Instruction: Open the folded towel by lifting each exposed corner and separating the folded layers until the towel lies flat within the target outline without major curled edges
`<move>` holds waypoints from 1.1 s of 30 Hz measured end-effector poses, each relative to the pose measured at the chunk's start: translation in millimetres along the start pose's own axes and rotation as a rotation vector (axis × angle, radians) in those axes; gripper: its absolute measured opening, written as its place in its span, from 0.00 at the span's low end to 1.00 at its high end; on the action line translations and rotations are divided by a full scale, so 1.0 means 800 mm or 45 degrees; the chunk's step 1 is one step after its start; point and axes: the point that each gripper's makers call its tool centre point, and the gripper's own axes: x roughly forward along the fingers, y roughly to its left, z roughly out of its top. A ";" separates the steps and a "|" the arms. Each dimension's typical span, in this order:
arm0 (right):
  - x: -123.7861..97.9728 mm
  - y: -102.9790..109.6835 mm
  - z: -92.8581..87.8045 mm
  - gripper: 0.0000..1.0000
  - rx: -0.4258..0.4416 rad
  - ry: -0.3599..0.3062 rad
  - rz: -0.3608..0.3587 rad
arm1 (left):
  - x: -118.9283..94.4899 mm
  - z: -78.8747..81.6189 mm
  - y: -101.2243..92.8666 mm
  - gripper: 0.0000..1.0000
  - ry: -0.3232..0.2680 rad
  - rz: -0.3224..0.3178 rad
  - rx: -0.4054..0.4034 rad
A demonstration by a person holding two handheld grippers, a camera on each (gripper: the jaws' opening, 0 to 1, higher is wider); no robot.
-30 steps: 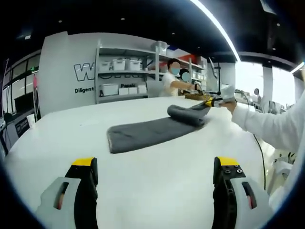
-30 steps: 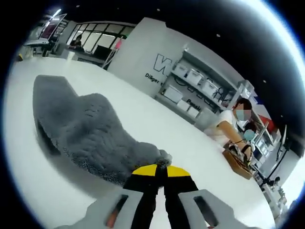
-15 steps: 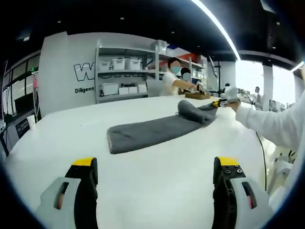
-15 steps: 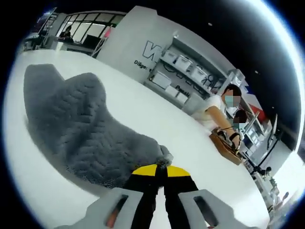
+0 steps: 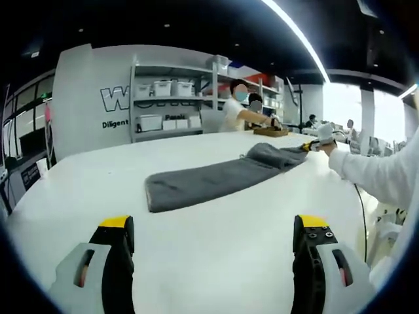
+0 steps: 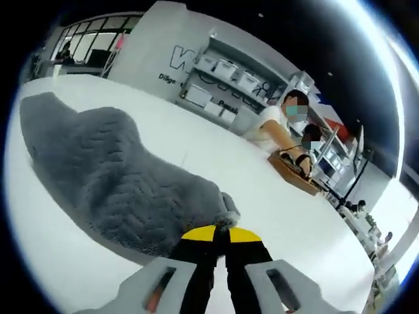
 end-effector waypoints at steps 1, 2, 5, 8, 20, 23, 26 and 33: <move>-0.001 -0.004 -0.004 0.00 0.004 0.007 -0.008 | 0.000 0.000 0.000 1.00 0.001 0.000 0.000; -0.002 -0.006 -0.006 0.00 0.007 0.010 -0.012 | 0.000 0.000 -0.001 1.00 0.001 -0.001 0.001; 0.001 -0.016 -0.013 0.00 0.014 0.023 -0.020 | 0.000 0.000 -0.002 1.00 0.001 -0.004 -0.002; 0.000 -0.021 -0.019 0.00 0.012 0.034 -0.028 | 0.000 -0.001 -0.001 1.00 0.005 0.001 0.000; 0.016 -0.040 -0.033 0.09 0.154 0.028 0.039 | 0.009 0.000 -0.001 1.00 0.006 -0.002 -0.012; 0.005 -0.049 -0.030 0.20 0.273 -0.009 0.036 | 0.012 0.000 -0.003 1.00 0.006 -0.010 -0.013; -0.015 -0.041 -0.019 0.33 0.350 -0.053 0.057 | 0.015 0.001 -0.005 1.00 0.007 -0.019 -0.013; -0.062 -0.005 0.037 0.52 0.375 -0.185 0.215 | 0.025 0.003 -0.006 1.00 0.006 -0.039 -0.021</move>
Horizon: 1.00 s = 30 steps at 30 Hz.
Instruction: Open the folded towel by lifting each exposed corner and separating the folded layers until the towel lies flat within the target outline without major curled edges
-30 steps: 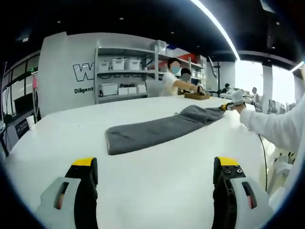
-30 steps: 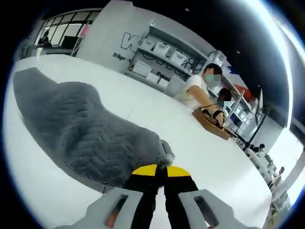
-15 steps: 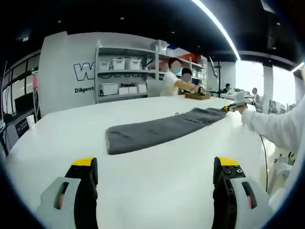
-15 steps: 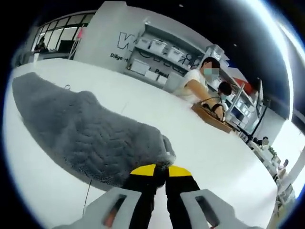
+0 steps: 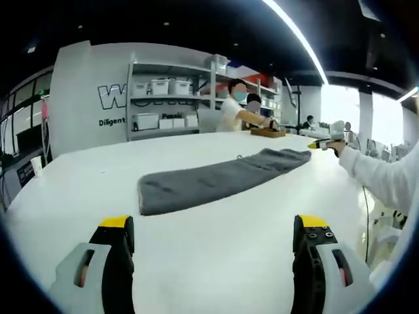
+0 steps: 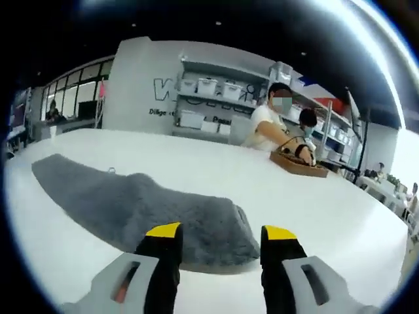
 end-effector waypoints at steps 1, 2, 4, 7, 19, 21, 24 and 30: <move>-0.009 0.022 0.007 0.55 -0.006 -0.009 0.039 | 0.002 0.000 0.000 1.00 0.003 -0.005 -0.001; -0.014 0.038 0.014 0.59 -0.015 -0.022 0.082 | 0.003 0.000 0.002 1.00 0.001 -0.007 -0.001; -0.023 0.069 0.030 0.64 -0.012 -0.063 0.173 | 0.006 -0.001 0.008 1.00 0.004 -0.008 -0.009; -0.044 0.126 0.045 0.71 0.019 -0.094 0.328 | 0.008 -0.005 0.016 1.00 0.015 -0.006 -0.017; -0.094 0.264 0.061 1.00 0.119 -0.103 0.787 | 0.032 -0.012 0.066 1.00 0.052 -0.012 0.049; -0.099 0.274 0.056 0.99 0.104 -0.089 0.821 | 0.040 -0.009 0.070 1.00 0.022 -0.060 0.008; -0.102 0.280 0.050 0.99 0.053 -0.085 0.851 | 0.053 -0.012 0.079 1.00 0.006 -0.125 -0.015; -0.109 0.279 0.047 0.99 0.027 -0.111 0.860 | 0.077 -0.019 0.093 0.95 0.019 -0.261 0.050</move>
